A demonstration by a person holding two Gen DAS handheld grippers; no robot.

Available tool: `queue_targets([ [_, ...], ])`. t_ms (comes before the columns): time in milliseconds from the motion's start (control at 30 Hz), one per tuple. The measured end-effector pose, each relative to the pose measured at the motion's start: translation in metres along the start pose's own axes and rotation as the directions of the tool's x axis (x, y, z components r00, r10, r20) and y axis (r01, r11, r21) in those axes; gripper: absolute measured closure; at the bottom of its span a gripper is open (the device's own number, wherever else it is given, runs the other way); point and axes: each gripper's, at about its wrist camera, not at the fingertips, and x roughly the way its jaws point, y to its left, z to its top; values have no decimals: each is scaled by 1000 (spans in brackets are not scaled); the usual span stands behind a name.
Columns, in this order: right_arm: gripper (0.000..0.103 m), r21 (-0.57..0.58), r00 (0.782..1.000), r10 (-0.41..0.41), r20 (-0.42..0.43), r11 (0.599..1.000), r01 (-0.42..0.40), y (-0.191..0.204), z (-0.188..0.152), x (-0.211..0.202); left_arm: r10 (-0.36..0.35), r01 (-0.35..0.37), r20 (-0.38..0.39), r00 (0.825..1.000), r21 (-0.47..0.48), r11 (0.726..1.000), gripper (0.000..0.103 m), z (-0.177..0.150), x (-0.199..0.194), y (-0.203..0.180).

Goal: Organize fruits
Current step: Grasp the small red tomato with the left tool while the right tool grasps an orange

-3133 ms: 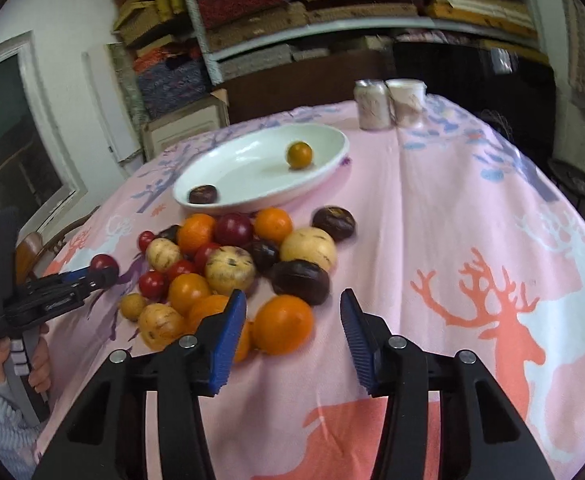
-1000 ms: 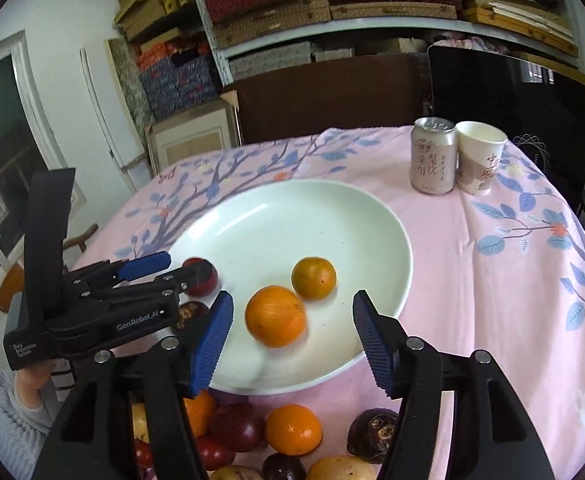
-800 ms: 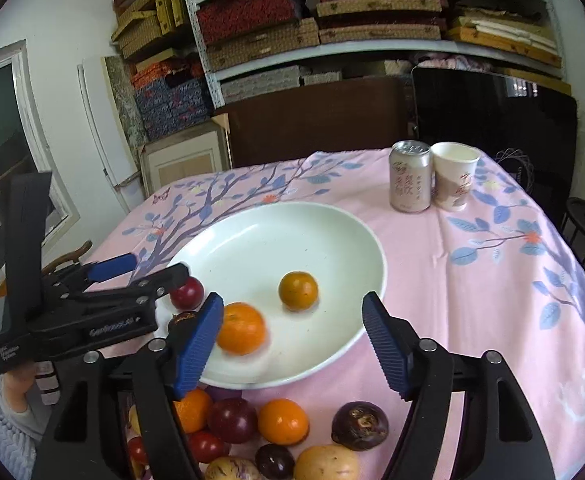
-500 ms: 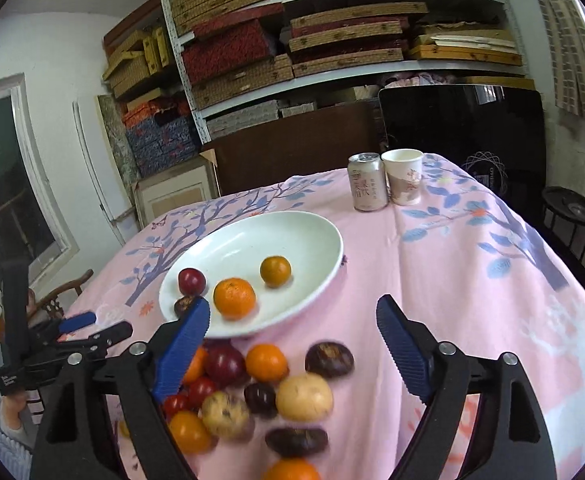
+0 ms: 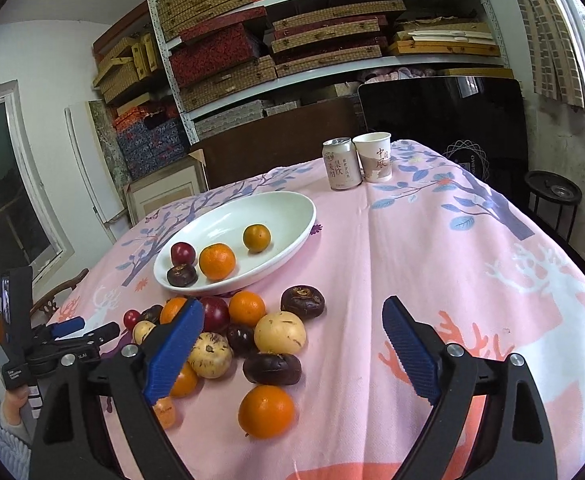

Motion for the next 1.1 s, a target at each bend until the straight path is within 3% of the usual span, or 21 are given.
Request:
queue_targets([
  [233,11,-30,1000,1,-17,1000,-1,7,-4,2,-16,16,-20,1000,0,1000,14,9,13,0],
  [500,11,-39,999,-5,-37,999,3,9,-8,4,-133,134,-63,989,12,991,47,16,30,-6],
  [733,11,-36,999,-11,-48,999,9,9,-9,6,-212,211,-83,974,-28,977,49,22,42,-3],
  [833,11,-37,999,-11,-51,999,9,9,-9,7,-238,235,-88,967,-40,971,54,24,47,-3],
  [967,11,-38,998,-17,-55,999,15,8,-10,7,-258,258,-81,963,-14,966,69,26,46,-10],
  [1100,11,-38,998,-22,-60,999,20,8,-10,9,-265,266,-79,961,-3,964,74,27,47,-13],
])
